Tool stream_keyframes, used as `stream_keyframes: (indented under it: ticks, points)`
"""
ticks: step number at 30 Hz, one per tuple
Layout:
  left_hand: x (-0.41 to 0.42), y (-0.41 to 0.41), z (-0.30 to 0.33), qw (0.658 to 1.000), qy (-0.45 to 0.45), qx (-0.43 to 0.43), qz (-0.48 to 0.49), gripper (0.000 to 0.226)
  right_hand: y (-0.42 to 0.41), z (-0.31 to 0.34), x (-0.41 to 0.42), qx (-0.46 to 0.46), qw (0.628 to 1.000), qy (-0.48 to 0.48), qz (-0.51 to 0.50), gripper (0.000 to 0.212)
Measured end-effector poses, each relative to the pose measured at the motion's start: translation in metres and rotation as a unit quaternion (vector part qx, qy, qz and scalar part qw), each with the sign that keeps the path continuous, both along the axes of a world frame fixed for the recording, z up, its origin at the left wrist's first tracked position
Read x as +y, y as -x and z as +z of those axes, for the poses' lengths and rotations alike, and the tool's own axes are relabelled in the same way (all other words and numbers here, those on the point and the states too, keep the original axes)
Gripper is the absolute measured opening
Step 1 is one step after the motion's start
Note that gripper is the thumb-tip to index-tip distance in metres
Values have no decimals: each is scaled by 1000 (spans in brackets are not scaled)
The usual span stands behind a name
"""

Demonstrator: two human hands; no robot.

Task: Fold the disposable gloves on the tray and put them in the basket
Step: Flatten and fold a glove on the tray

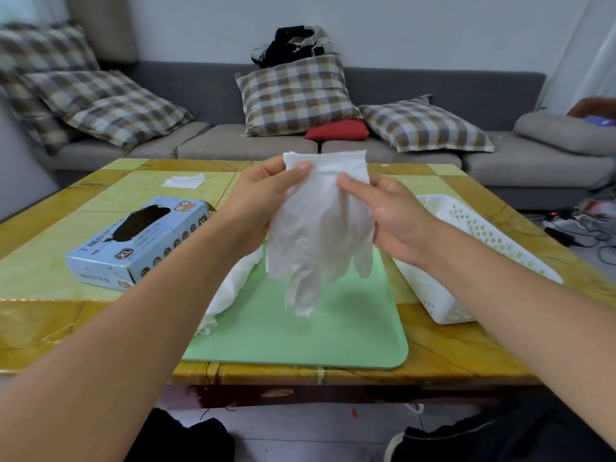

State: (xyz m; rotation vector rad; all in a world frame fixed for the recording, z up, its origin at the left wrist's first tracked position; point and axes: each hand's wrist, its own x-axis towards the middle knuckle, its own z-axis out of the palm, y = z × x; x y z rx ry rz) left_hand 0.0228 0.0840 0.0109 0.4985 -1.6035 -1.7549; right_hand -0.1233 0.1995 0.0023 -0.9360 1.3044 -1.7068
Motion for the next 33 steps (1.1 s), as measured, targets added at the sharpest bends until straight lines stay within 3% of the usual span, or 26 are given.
stream_keyframes:
  ticks: [3,9,14,19,24,28,30,33]
  points:
    - [3,7,14,999,43,-9,25,21,10,26,10,37,999,29,-22,22]
    - [35,44,28,990,128,60,-8,20,52,66,55,69,997,4,-18,26]
    - [66,80,27,994,85,33,-64,23,87,65,91,53,997,-63,-7,29]
    - [74,123,20,994,67,-15,-83,22,123,58,97,87,989,-93,-81,19]
    - [59,165,45,992,108,8,-59,16,157,72,78,203,956,33,-207,17]
    - [49,180,67,979,189,70,-41,24,175,86,75,240,927,173,-229,9]
    - [48,187,57,973,219,61,-48,29,183,73,75,244,918,180,-255,16]
    - [44,193,20,949,314,4,-32,56,200,26,77,213,946,100,-221,31]
